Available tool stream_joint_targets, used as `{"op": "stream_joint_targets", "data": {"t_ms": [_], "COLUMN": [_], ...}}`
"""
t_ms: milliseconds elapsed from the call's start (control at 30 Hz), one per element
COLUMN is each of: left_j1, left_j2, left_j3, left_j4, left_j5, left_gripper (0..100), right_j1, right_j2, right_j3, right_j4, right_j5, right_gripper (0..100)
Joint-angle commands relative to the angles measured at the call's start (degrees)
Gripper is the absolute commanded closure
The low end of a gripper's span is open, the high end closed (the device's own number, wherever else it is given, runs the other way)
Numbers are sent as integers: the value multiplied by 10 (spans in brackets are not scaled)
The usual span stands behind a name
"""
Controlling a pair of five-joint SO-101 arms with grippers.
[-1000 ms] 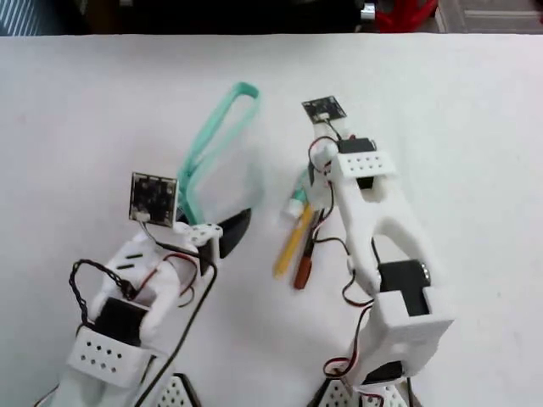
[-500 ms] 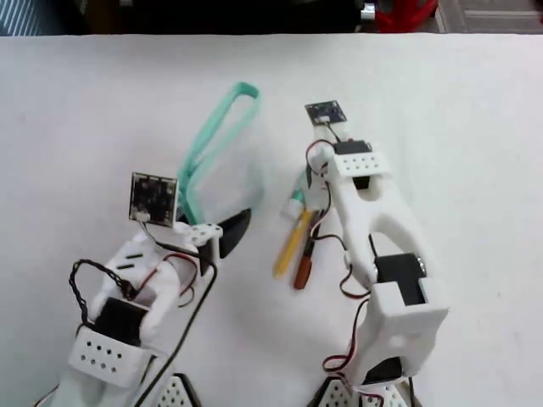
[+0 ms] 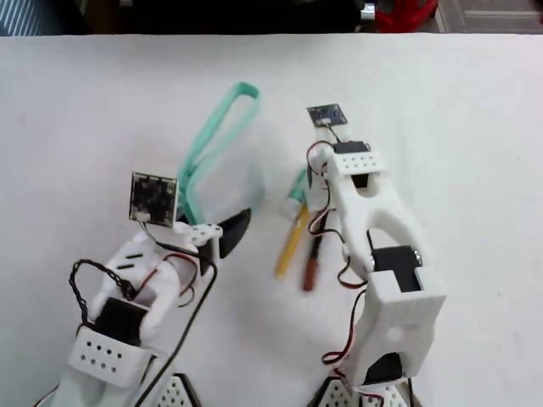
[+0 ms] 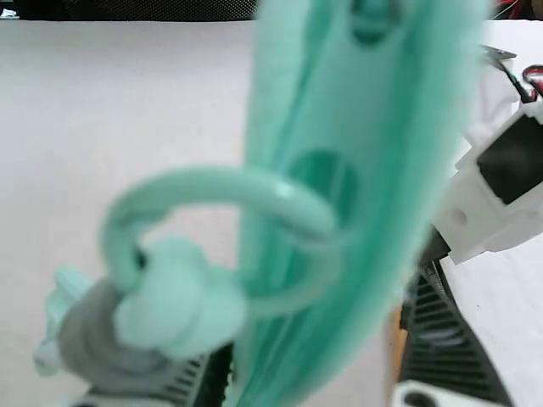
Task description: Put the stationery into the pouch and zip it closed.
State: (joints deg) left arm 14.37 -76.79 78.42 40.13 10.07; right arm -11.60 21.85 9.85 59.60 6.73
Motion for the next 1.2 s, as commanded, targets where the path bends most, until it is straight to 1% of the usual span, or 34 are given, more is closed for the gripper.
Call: {"op": "stream_joint_targets", "data": {"t_ms": [0, 467, 600, 667, 767, 833, 933, 1067, 1167], "left_j1": [19, 19, 20, 20, 20, 20, 20, 20, 20], "left_j2": [5, 5, 5, 5, 5, 5, 5, 5, 5], "left_j3": [-3, -3, -3, -3, -3, -3, -3, -3, -3], "left_j4": [-13, -13, -13, -13, -13, -13, -13, -13, -13], "left_j5": [3, 3, 3, 3, 3, 3, 3, 3, 3], "left_gripper": [707, 707, 707, 707, 707, 707, 707, 707, 707], "right_j1": [-3, -1, 3, 16, 28, 23, -5, -49, -55], "right_j2": [1, 0, -39, -94, -218, -321, -480, -653, -760], "right_j3": [-11, -10, 23, 79, 201, 302, 447, 585, 652], "right_j4": [1, 0, -23, -71, -160, -230, -325, -393, -418], "right_j5": [1, -1, -3, -3, -3, -1, 10, 64, 68], "right_gripper": [974, 981, 980, 980, 980, 981, 981, 981, 981]}}
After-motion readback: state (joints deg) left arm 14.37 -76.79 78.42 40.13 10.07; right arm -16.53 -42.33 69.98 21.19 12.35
